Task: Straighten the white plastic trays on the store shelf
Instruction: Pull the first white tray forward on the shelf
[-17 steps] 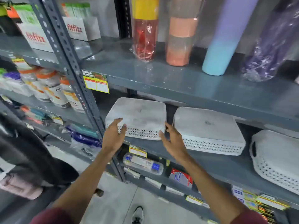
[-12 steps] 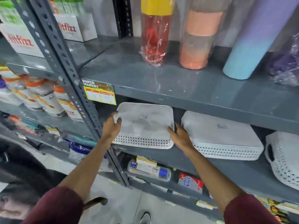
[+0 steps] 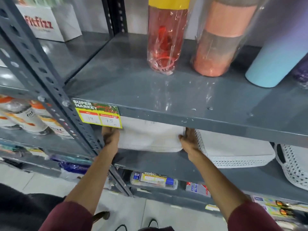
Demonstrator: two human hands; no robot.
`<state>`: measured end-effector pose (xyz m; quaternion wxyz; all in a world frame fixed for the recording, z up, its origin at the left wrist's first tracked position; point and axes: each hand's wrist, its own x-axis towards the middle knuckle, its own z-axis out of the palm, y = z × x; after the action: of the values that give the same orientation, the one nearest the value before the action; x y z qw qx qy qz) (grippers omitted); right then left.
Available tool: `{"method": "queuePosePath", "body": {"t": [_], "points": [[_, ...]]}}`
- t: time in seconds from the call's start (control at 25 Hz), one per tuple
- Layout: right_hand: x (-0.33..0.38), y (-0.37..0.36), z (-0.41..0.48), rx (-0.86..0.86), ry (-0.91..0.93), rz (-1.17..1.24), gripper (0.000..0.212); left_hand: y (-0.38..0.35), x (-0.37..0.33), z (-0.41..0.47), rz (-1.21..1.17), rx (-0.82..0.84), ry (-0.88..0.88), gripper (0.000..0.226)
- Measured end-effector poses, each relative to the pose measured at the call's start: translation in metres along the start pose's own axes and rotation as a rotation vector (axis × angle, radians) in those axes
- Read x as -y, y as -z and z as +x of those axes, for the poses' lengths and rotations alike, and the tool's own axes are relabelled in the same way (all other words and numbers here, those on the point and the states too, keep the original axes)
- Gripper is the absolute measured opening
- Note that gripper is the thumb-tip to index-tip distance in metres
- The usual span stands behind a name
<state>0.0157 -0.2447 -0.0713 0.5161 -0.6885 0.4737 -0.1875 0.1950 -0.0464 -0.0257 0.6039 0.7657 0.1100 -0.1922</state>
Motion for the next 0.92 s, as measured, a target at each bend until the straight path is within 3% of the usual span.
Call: {"method": "queuePosePath", "body": {"t": [0.12, 0.24, 0.32, 0.44, 0.6, 0.8, 0.92], "points": [[-0.001, 0.006, -0.001, -0.058, -0.066, 0.108, 0.034, 0.000, 0.000, 0.006, -0.246, -0.133, -0.115, 0.010], [0.003, 0.023, -0.003, -0.014, -0.244, 0.565, 0.023, 0.005, 0.007, 0.018, -0.264, -0.129, -0.054, 0.027], [-0.002, 0.032, 0.001, 0.034, -0.362, 0.767, 0.042, 0.011, 0.021, 0.025, -0.200, -0.133, -0.101, 0.034], [-0.010, 0.035, 0.005, 0.175, -0.402, 0.696, 0.072, 0.011, 0.029, 0.019, -0.183, -0.045, 0.034, 0.070], [-0.014, 0.024, 0.003, 0.176, -0.481, 0.498, 0.040, 0.006, 0.031, 0.005, -0.041, -0.107, 0.086, 0.050], [-0.017, 0.015, -0.001, 0.149, -0.383, 0.166, 0.052, 0.003, 0.045, 0.007, -0.020, -0.136, -0.012, 0.038], [-0.005, 0.031, -0.019, 0.183, -0.287, 0.109, 0.059, -0.005, 0.040, -0.008, 0.137, -0.204, -0.259, 0.036]]}}
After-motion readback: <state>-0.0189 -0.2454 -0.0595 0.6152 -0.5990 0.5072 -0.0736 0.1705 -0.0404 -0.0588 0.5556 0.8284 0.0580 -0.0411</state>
